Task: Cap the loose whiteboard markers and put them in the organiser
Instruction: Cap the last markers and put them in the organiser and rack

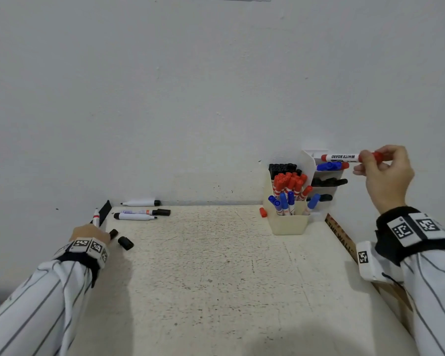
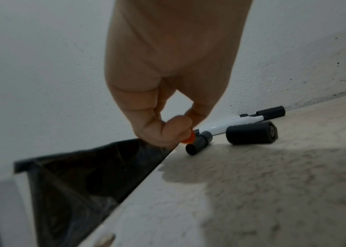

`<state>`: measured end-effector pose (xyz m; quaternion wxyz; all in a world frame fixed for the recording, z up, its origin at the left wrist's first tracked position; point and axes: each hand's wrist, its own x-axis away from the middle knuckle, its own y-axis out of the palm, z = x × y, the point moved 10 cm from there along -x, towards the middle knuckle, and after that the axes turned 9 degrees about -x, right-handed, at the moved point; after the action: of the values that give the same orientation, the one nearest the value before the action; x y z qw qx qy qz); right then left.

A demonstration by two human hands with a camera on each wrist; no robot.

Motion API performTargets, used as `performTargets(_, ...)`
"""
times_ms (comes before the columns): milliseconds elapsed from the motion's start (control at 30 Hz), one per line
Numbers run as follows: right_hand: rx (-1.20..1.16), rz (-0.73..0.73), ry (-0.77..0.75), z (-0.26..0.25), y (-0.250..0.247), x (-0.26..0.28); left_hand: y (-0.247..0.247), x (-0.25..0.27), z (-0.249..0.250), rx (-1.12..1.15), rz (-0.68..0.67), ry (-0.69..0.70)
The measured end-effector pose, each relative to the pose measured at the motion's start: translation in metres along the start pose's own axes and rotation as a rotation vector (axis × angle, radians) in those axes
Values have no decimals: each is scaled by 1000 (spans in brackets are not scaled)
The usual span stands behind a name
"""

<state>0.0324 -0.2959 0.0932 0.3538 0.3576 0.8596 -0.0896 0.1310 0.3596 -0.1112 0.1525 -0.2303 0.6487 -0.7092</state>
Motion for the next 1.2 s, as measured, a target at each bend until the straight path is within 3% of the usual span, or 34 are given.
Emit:
performTargets(400, 468, -283, 9, 22, 56, -16, -23, 14, 31, 392, 112, 53)
performTargets(700, 398, -264, 121, 37, 67, -16, -12, 39, 78, 725, -6, 133)
performTargets(900, 497, -297, 80, 37, 68, -22, -5, 53, 95, 787, -60, 165)
performTargets(1067, 616, -514, 128, 59, 73, -17, 0, 58, 99, 767, -88, 185)
performTargets(1133, 674, -581, 75, 67, 76, -14, 2, 58, 98, 741, -91, 180)
performTargets(1200, 755, -551, -14, 67, 77, -16, 2, 59, 98, 729, -91, 178)
